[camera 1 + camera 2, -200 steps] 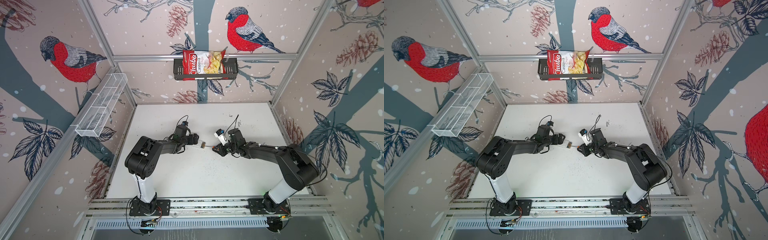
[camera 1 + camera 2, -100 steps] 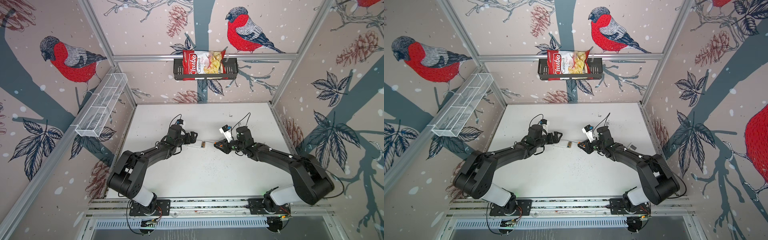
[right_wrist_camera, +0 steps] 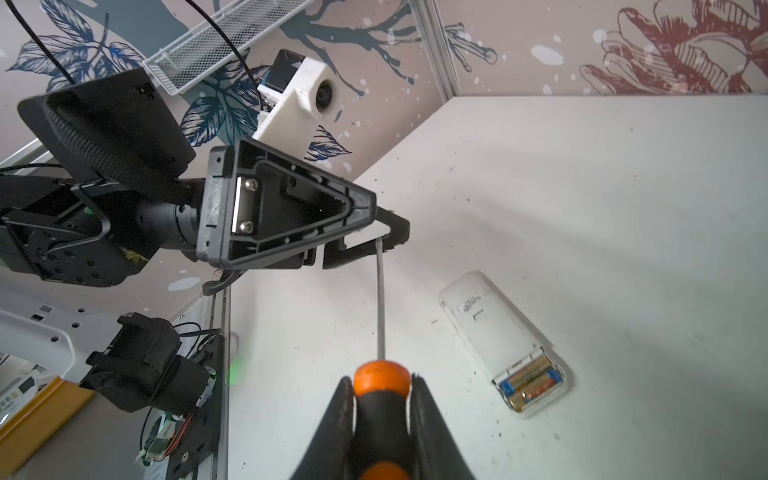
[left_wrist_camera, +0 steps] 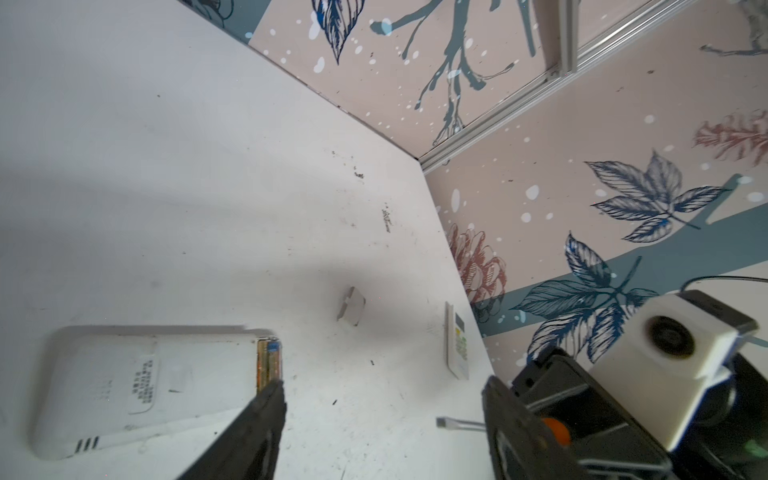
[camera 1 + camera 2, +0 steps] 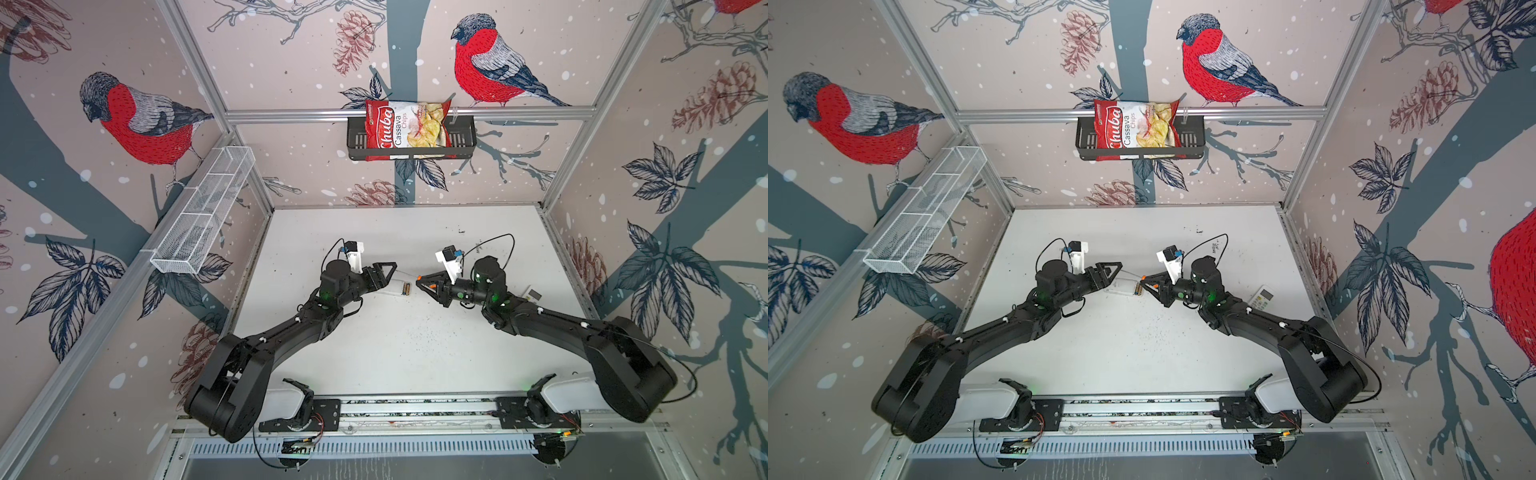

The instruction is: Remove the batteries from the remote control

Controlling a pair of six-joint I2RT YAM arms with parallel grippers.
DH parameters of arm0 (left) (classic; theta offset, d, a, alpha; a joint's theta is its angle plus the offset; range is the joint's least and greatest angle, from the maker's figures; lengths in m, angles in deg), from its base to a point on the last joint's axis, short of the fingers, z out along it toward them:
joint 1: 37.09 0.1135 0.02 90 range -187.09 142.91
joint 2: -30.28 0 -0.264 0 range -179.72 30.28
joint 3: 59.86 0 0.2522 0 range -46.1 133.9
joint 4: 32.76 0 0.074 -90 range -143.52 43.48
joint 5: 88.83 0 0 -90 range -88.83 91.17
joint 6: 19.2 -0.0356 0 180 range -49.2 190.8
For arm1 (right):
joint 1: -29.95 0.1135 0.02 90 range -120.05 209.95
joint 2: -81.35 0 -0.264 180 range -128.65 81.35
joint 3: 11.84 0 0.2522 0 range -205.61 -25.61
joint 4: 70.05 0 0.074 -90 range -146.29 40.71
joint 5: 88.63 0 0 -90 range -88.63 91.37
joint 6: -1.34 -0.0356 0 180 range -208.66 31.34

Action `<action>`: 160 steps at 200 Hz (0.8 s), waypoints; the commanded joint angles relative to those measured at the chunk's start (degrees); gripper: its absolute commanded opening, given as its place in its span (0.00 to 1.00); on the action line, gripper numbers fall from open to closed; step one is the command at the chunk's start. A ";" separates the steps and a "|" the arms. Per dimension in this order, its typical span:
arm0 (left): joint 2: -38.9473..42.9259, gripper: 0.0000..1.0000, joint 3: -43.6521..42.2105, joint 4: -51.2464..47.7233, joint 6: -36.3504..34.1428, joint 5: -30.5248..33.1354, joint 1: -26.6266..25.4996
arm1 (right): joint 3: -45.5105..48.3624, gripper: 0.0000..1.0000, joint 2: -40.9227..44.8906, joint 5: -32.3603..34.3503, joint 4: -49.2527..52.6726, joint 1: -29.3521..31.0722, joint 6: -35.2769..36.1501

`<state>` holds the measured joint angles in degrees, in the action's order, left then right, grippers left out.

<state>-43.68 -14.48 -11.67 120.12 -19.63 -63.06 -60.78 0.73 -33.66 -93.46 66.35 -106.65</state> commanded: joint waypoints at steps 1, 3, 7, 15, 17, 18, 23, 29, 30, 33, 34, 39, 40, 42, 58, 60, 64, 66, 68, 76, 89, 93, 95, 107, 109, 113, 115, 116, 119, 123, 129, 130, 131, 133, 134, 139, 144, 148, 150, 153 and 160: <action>1.93 0.74 -0.79 5.25 4.73 2.66 -0.97 | -0.32 0.00 -0.89 1.36 -8.01 0.71 -2.10; 2.07 0.74 -0.84 5.28 4.91 2.95 -1.11 | -0.41 0.00 -1.04 1.41 -8.14 0.80 -2.05; 2.28 0.73 -1.00 5.39 5.24 3.36 -1.30 | -0.61 0.00 -1.31 1.45 -8.45 0.98 -2.05; 2.42 0.73 -1.11 5.64 6.01 4.12 -1.55 | -1.21 0.00 -1.92 1.45 -8.57 1.40 -2.07; 2.48 0.72 -1.16 5.70 6.13 4.24 -1.65 | -1.43 0.00 -2.13 1.45 -8.59 1.50 -2.09; 2.49 0.72 -1.14 5.82 6.26 4.25 -1.68 | -1.45 0.00 -2.20 1.45 -8.61 1.53 -2.07; 2.27 0.71 -1.20 6.36 6.74 4.34 -1.83 | -1.90 0.00 -2.63 1.45 -8.57 1.78 -2.02; 1.98 0.69 -1.26 7.01 7.44 4.20 -2.00 | -2.27 0.00 -3.06 1.47 -8.79 2.06 -1.95; 1.98 0.69 -1.32 7.09 7.54 4.15 -1.99 | -2.31 0.00 -3.14 1.51 -8.84 2.12 -2.00; 1.76 0.68 -1.31 7.58 7.84 4.10 -2.10 | -2.40 0.00 -3.34 1.49 -9.08 2.24 -2.03; 1.73 0.68 -1.34 7.72 7.96 4.06 -2.12 | -2.42 0.00 -3.42 1.52 -9.16 2.30 -2.08; 1.50 0.66 -1.53 8.47 8.43 3.93 -2.23 | -2.52 0.00 -3.68 1.57 -9.63 2.50 -2.20; 1.43 0.66 -1.54 8.70 8.60 3.93 -2.28 | -2.52 0.00 -3.72 1.60 -9.74 2.56 -2.21; 1.26 0.65 -1.66 9.04 8.89 3.92 -2.29 | -2.59 0.00 -3.81 1.62 -9.94 2.61 -2.28; 0.77 0.61 -2.32 11.32 10.45 4.34 -2.55 | -2.91 0.00 -4.51 1.71 -11.48 3.05 -2.80; 0.77 0.60 -2.52 11.65 10.62 4.40 -2.51 | -2.89 0.00 -4.58 1.71 -11.62 3.12 -2.78; 0.87 0.59 -2.79 12.14 10.97 4.59 -2.57 | -3.09 0.00 -4.71 1.79 -11.82 3.22 -2.88; 0.91 0.59 -2.90 12.30 11.10 4.66 -2.52 | -3.13 0.00 -4.83 1.80 -11.93 3.28 -2.89; 0.91 0.58 -2.93 12.60 11.23 4.77 -2.55 | -3.14 0.00 -4.86 1.87 -12.00 3.31 -2.89; 1.08 0.56 -3.29 13.40 11.71 5.02 -2.61 | -3.30 0.00 -5.14 2.11 -12.35 3.46 -2.87; 1.44 0.54 -3.63 14.15 12.40 5.61 -2.75 | -3.45 0.00 -5.53 2.33 -13.07 3.66 -2.95; 1.57 0.54 -3.66 14.26 12.51 5.86 -2.84 | -3.57 0.00 -5.79 2.33 -13.27 3.67 -3.00; 1.67 0.54 -3.67 14.23 12.61 5.97 -2.85 | -3.60 0.00 -5.94 2.26 -13.35 3.72 -3.00; 1.83 0.53 -3.48 14.46 12.69 6.78 -3.24 | -3.87 0.00 -6.72 2.09 -13.85 3.85 -3.01; 1.74 0.52 -3.42 14.46 12.63 6.88 -3.30 | -3.96 0.00 -6.87 2.01 -13.93 3.85 -3.03; 1.73 0.52 -3.18 14.31 12.44 7.18 -3.48 | -4.14 0.00 -7.26 1.72 -13.98 3.91 -3.01; 1.71 0.52 -3.06 14.18 12.40 7.35 -3.60 | -4.27 0.00 -7.44 1.54 -14.01 3.91 -2.96; 1.67 0.52 -2.97 14.10 12.34 7.44 -3.62 | -4.37 0.00 -7.53 1.45 -14.00 3.92 -2.85; 1.56 0.52 -2.80 13.83 12.19 7.70 -3.87 | -4.54 0.00 -7.88 1.18 -14.00 3.89 -2.71; 1.37 0.52 -2.51 13.59 12.20 7.95 -4.13 | -4.67 0.00 -8.22 1.15 -13.95 3.93 -2.54; 0.95 0.52 -2.33 13.80 12.19 8.36 -4.58 | -4.58 0.00 -8.56 1.49 -14.17 3.93 -2.33; 0.89 0.51 -2.34 13.87 12.20 8.43 -4.68 | -4.57 0.00 -8.62 1.56 -14.34 3.94 -2.36; 0.77 0.51 -2.35 14.03 12.29 8.50 -4.69 | -4.56 0.00 -8.69 1.59 -14.51 3.94 -2.38; 0.68 0.51 -2.46 14.33 12.40 8.67 -4.87 | -4.37 0.00 -8.79 1.68 -14.86 3.94 -2.48; 0.58 0.51 -2.45 14.52 12.48 8.71 -4.92 | -4.37 0.00 -8.87 1.70 -15.13 3.94 -2.52; 0.25 0.50 -2.65 15.31 12.97 8.99 -5.15 | -4.02 0.00 -9.08 1.64 -16.30 3.88 -2.91; -0.19 0.49 -2.89 16.35 13.56 9.18 -5.34 | -3.86 0.00 -9.42 1.40 -17.34 3.85 -3.29; -0.63 0.48 -3.13 17.14 14.08 9.28 -5.41 | -3.86 0.00 -9.61 1.17 -17.97 3.85 -3.46; -0.77 0.47 -3.27 17.65 14.32 9.35 -5.47 | -3.89 0.00 -9.70 1.07 -18.32 3.85 -3.63; -1.03 0.46 -3.61 18.31 14.74 9.37 -5.49 | -3.85 0.00 -9.93 0.95 -18.70 3.85 -3.70; -1.60 0.45 -4.02 19.68 15.69 9.66 -5.49 | -4.01 0.00 -10.27 0.76 -19.34 3.94 -3.93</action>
<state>-43.85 -17.61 1.36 132.63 -11.98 -68.27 -64.81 -8.61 -31.87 -106.44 70.16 -108.77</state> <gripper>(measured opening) 0.470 0.241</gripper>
